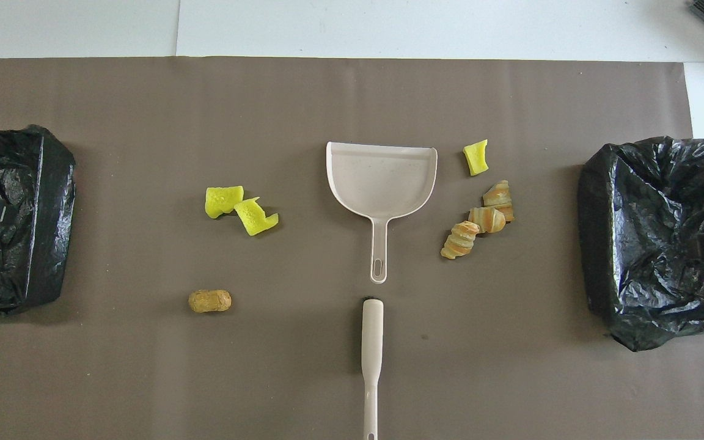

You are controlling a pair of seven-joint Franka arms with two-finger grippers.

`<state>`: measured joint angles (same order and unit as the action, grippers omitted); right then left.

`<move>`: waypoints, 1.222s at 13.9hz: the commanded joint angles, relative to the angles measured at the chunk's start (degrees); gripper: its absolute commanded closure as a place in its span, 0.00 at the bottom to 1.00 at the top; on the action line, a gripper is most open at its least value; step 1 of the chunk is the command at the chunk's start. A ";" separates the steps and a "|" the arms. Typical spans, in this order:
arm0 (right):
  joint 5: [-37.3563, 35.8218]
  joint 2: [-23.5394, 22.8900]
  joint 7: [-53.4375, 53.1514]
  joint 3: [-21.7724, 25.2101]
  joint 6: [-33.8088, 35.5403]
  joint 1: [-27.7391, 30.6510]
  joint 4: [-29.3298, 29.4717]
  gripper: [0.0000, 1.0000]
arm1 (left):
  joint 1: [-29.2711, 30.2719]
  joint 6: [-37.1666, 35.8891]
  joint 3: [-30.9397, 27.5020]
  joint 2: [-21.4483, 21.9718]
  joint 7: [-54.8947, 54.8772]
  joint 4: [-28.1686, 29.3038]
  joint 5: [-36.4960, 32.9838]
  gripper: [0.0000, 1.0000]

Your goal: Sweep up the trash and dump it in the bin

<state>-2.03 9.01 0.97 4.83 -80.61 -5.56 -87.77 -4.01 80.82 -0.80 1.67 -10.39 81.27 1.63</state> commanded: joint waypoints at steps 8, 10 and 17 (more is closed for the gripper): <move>1.50 -1.88 1.85 0.36 -3.23 0.37 -1.79 0.00 | -0.56 -0.14 0.71 2.72 0.46 3.01 -0.67 0.00; 1.50 -4.78 0.53 0.18 -6.91 0.11 -1.88 0.00 | -0.65 0.21 0.98 2.90 0.55 3.54 -0.23 0.00; 1.50 -11.82 0.17 -0.26 -14.84 -0.51 -3.29 0.00 | -10.30 6.00 1.16 9.83 8.44 16.09 0.12 0.00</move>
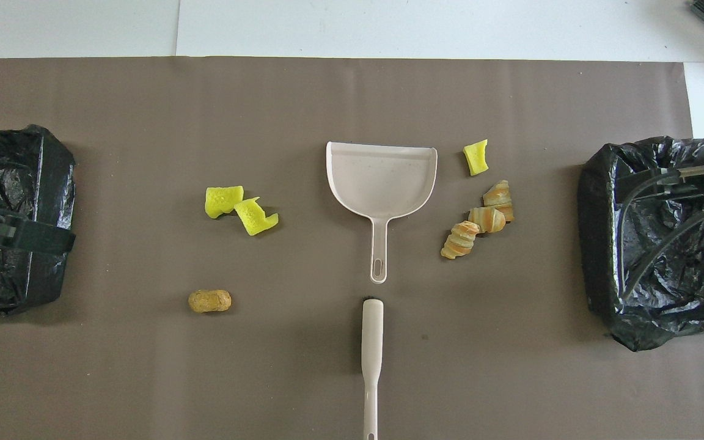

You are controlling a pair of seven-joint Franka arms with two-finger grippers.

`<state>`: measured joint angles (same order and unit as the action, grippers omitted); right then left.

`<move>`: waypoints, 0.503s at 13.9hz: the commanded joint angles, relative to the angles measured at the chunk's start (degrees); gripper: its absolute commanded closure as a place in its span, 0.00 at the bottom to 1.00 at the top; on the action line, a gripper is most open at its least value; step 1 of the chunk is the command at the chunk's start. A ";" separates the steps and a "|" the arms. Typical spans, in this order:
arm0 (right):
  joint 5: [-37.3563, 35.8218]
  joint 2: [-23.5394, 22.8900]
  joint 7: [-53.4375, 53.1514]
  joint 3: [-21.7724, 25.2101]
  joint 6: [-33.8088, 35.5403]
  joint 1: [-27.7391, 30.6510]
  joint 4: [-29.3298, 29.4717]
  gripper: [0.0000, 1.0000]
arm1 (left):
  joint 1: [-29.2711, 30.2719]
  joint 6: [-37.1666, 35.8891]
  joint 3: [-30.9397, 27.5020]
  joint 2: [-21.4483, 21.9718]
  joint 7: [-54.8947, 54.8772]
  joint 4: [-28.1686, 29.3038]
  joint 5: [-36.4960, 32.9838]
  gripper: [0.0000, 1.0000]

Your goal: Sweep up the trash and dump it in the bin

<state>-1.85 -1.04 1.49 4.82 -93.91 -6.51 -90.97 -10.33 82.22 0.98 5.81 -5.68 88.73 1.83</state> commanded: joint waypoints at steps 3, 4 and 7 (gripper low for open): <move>1.32 -3.09 -0.61 -0.25 -3.46 0.36 -0.34 0.00 | -10.21 6.54 -0.63 9.30 7.00 16.36 0.10 0.00; 1.32 -3.27 -1.74 -0.25 -3.64 0.01 -0.61 0.00 | -12.23 7.33 -0.54 10.53 9.18 19.08 0.53 0.00; 1.15 -3.27 -2.73 -0.25 -4.43 -2.10 -1.84 0.00 | -20.49 14.43 -0.54 12.21 20.06 27.09 0.89 0.00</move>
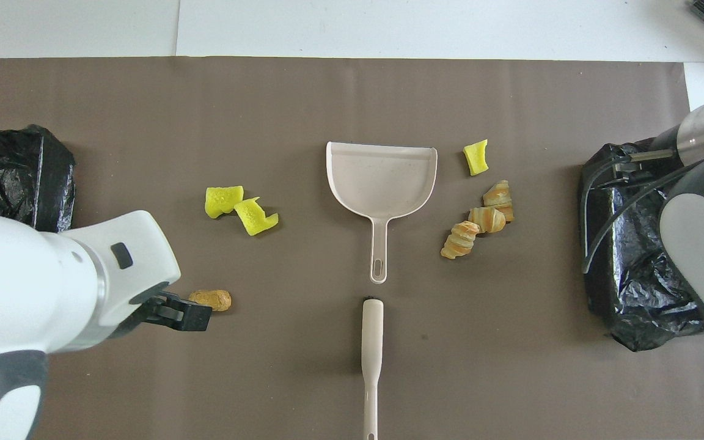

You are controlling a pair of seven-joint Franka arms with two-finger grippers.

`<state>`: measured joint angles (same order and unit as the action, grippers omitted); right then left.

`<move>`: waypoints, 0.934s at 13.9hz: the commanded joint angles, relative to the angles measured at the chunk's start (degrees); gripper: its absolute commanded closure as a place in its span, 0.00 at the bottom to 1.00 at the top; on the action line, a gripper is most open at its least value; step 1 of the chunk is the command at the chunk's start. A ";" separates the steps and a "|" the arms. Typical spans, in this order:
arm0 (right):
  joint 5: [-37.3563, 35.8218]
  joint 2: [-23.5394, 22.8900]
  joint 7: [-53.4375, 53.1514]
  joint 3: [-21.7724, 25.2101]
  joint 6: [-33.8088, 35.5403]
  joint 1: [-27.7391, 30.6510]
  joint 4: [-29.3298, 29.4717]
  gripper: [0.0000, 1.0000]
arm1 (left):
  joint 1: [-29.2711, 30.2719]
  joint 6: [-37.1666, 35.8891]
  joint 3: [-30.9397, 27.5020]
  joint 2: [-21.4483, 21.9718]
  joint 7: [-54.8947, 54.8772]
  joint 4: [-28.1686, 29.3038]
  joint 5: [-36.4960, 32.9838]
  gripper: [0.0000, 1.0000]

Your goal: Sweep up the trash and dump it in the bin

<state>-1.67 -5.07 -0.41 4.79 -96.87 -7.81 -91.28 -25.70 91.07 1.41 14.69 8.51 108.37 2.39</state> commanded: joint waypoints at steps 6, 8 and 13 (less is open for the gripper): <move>0.27 1.47 2.87 -0.22 -0.77 -1.41 -3.55 0.00 | -19.98 16.66 -0.97 2.98 21.96 16.78 0.51 0.00; 0.88 1.12 2.78 -0.22 -0.86 -1.85 -3.55 0.00 | -24.11 20.71 -0.97 3.06 25.05 20.11 0.60 0.00; 2.55 0.85 -2.49 -0.31 -1.03 -6.24 -3.82 0.00 | -33.17 30.45 -0.97 -3.87 34.63 23.20 0.60 0.00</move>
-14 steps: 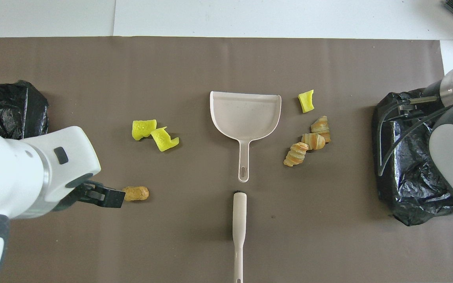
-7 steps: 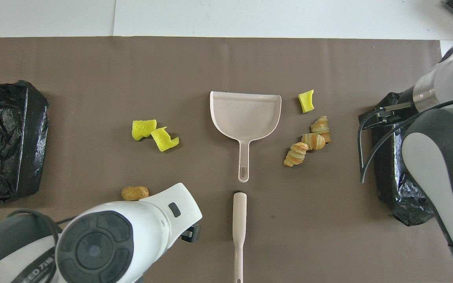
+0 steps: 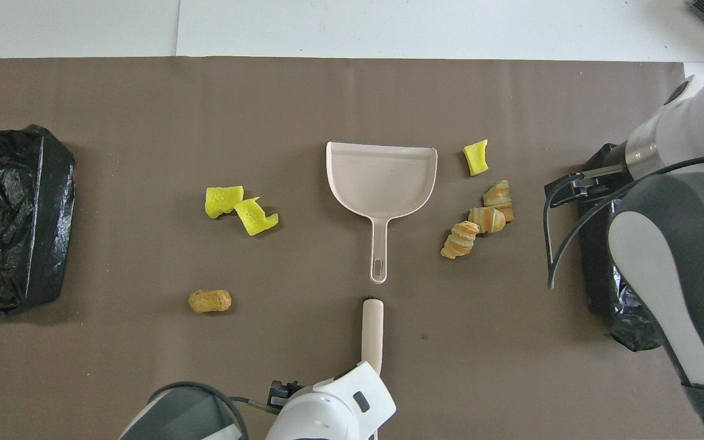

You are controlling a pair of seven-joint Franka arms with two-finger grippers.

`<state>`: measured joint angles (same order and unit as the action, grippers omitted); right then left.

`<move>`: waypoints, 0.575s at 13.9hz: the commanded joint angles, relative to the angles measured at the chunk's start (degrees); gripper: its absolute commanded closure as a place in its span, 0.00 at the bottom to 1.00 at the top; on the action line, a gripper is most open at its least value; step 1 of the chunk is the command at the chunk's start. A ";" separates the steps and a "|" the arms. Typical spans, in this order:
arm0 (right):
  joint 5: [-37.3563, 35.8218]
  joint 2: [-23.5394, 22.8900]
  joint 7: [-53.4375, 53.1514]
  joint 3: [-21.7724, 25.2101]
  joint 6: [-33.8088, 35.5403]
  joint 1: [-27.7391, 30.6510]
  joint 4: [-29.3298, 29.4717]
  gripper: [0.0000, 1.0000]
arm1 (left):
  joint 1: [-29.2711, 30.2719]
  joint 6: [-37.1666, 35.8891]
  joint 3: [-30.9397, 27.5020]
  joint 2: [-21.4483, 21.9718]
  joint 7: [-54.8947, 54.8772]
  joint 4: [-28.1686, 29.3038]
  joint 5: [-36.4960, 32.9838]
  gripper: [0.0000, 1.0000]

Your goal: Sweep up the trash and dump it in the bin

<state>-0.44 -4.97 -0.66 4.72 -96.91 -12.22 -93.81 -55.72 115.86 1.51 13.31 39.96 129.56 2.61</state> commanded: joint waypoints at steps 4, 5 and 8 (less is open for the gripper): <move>1.32 -0.21 -7.77 -0.24 -0.65 -7.10 -1.37 0.00 | -6.59 13.60 -1.07 -8.03 6.27 2.71 0.37 0.00; 1.32 -0.91 -7.95 -0.24 -0.48 -8.94 -1.64 0.00 | -7.90 14.13 -1.07 -8.73 6.36 2.89 0.37 0.00; 2.02 -3.63 -11.02 -0.24 -2.22 -11.16 -1.55 0.00 | -8.88 14.22 -1.07 -9.27 6.62 2.98 0.37 0.00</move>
<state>-0.23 -7.04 -10.12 4.35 -97.12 -23.34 -95.17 -62.96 129.14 1.52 3.41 45.69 131.68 2.61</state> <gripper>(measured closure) 0.000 0.000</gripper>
